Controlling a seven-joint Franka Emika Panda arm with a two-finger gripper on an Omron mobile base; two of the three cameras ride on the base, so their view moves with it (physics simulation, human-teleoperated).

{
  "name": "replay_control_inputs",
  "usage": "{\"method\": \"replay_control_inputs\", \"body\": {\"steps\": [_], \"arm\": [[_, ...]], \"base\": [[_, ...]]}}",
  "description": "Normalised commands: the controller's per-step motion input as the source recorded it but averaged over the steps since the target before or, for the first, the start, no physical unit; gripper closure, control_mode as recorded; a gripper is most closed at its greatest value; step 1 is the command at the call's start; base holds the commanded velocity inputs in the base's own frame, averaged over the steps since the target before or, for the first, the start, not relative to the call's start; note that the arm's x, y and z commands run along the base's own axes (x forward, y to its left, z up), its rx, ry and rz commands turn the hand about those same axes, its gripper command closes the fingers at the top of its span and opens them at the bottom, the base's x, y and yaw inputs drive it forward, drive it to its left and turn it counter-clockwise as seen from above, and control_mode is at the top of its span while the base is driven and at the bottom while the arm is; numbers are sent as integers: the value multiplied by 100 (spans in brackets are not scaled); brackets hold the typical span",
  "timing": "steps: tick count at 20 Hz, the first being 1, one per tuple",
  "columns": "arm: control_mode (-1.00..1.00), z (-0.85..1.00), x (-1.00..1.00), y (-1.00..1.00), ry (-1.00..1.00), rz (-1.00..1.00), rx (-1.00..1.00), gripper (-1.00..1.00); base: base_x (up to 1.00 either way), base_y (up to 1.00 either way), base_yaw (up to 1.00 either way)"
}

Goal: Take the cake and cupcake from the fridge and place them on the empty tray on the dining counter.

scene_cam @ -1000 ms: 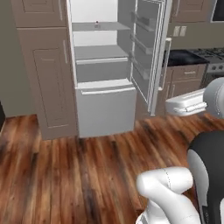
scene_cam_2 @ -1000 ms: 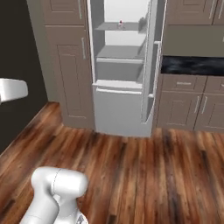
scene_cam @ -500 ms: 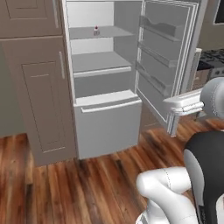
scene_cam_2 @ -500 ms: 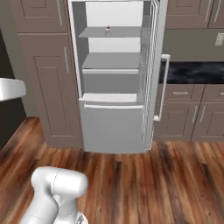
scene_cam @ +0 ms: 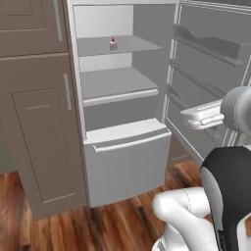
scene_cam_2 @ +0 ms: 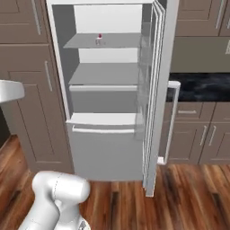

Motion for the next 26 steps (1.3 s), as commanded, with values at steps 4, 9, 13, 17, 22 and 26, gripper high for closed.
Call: {"method": "replay_control_inputs", "body": {"steps": [4,9,13,17,22,26], "arm": [[100,0,0,0,0,0,0,-100],[100,0,0,0,0,0,0,-100],[100,0,0,0,0,0,0,-100],[100,0,0,0,0,0,0,-100],[100,0,0,0,0,0,0,-100],[100,0,0,0,0,0,0,-100]], "base": [[100,-40,1],[100,-11,0],[100,100,-14],[100,47,-13],[100,0,-1],[100,-37,4]]}}
